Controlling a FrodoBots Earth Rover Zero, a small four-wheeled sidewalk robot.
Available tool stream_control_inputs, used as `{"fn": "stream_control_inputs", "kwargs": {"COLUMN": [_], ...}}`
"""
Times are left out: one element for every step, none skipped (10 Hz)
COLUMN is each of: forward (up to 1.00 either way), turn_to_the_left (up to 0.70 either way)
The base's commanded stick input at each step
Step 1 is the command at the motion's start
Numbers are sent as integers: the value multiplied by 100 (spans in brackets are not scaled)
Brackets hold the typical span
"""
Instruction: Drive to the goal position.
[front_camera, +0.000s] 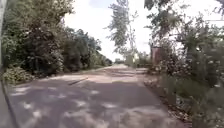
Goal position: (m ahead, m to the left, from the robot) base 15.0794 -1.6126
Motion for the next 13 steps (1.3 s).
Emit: {"fn": "stream_control_inputs", "kwargs": {"forward": [70,70,70,70,70,70,70,70,70,70,70,70,70], "turn_to_the_left": [0,0,0,0,0,0,0,0,0,0,0,-7,-20]}}
